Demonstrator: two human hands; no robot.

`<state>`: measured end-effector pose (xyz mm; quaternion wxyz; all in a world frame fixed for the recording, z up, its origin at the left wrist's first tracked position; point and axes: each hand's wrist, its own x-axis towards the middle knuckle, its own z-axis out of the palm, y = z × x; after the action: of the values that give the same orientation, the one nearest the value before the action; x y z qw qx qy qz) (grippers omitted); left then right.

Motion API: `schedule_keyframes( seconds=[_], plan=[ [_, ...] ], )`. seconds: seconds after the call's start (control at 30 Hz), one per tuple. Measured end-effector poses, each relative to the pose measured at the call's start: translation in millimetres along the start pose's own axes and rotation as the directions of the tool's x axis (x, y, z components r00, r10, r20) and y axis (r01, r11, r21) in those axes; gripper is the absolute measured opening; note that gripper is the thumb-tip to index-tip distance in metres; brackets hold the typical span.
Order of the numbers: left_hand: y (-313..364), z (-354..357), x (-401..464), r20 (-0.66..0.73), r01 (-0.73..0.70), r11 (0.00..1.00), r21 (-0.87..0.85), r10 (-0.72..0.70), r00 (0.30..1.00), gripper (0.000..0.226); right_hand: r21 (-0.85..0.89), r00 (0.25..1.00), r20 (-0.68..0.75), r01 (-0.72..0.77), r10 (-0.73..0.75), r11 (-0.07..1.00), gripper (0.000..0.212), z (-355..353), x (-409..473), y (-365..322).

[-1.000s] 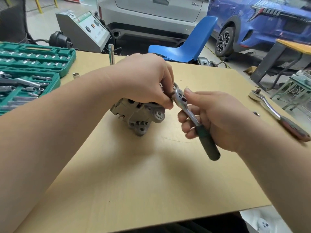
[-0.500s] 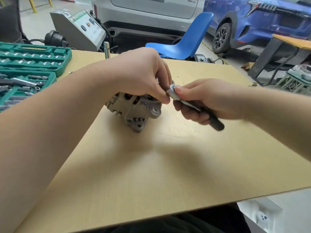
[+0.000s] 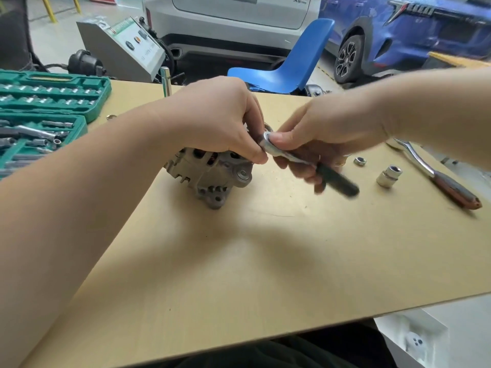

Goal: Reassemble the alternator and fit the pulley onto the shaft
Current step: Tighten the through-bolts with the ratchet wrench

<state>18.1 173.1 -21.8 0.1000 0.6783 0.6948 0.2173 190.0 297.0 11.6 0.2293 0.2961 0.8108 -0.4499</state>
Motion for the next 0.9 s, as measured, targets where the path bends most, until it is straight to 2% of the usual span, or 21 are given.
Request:
schedule_keyframes(
  seconds=[0.07,0.13,0.2,0.27,0.33,0.37,0.43,0.47,0.53,0.6,0.67,0.73,0.77,0.8,0.83,0.9],
  plan=[
    [1,0,0,0.002,-0.004,1.0,-0.003,0.004,1.0,0.019,0.325,0.995,0.101,-0.009,-0.025,0.946,0.04,15,2,17],
    [1,0,-1,0.011,-0.015,1.0,0.002,0.015,1.0,0.016,0.419,0.99,0.132,-0.006,-0.054,0.908,0.04,21,5,23],
    [1,-2,-2,0.036,-0.021,1.0,-0.005,0.021,0.999,0.012,0.276,0.994,0.109,-0.006,-0.025,0.961,0.043,14,4,19],
    [2,-3,-2,0.063,-0.028,1.0,0.0,0.028,0.998,0.01,-0.056,1.0,-0.03,0.004,-0.005,0.998,0.047,2,-1,5],
    [2,-4,-1,0.071,-0.027,0.999,0.019,0.026,0.997,0.012,-0.394,0.982,-0.174,-0.008,-0.066,0.919,0.049,-3,-6,-13],
    [2,-4,-1,0.067,-0.025,0.999,0.026,0.023,0.997,0.013,-0.501,0.971,-0.212,-0.009,-0.113,0.865,0.054,-4,-9,-21],
    [1,-2,-1,0.048,-0.018,0.999,0.033,0.016,0.999,0.016,-0.588,0.958,-0.239,-0.012,-0.159,0.809,0.055,-4,-11,-30],
    [1,-1,-1,0.034,-0.015,0.999,0.036,0.014,0.999,0.018,-0.582,0.959,-0.241,-0.019,-0.15,0.813,0.051,-2,-12,-30],
    [1,1,-1,-0.003,-0.014,0.999,0.035,0.015,1.0,0.021,-0.427,0.974,-0.207,-0.006,-0.092,0.904,0.046,1,-10,-17],
    [0,2,-1,-0.029,-0.017,1.0,0.025,0.018,0.999,0.022,-0.05,0.99,-0.138,-0.003,-0.004,0.999,0.05,9,-5,1],
    [-1,1,-1,-0.022,-0.03,0.999,0.02,0.03,0.999,0.019,0.278,0.997,-0.066,-0.021,0.041,0.96,0.048,26,-5,9],
    [-1,0,-1,0.0,-0.05,0.998,0.024,0.05,0.999,0.014,0.371,0.997,-0.064,-0.007,0.033,0.929,0.048,32,-3,12],
    [-1,-1,-1,0.013,-0.061,0.998,0.029,0.061,0.998,0.012,0.307,0.995,-0.092,-0.001,0.031,0.952,0.05,29,-3,10],
    [-1,-1,-1,0.025,-0.071,0.997,0.03,0.071,0.997,0.011,0.141,0.988,-0.151,0.003,0.019,0.99,0.053,23,-4,9],
    [-1,-2,-1,0.035,-0.078,0.996,0.032,0.077,0.996,0.011,-0.096,0.977,-0.213,-0.007,-0.014,0.995,0.054,16,-6,4],
    [-1,-3,-1,0.041,-0.08,0.996,0.044,0.078,0.996,0.012,-0.527,0.948,-0.286,-0.037,-0.136,0.849,0.043,7,-11,-9]
  ],
)
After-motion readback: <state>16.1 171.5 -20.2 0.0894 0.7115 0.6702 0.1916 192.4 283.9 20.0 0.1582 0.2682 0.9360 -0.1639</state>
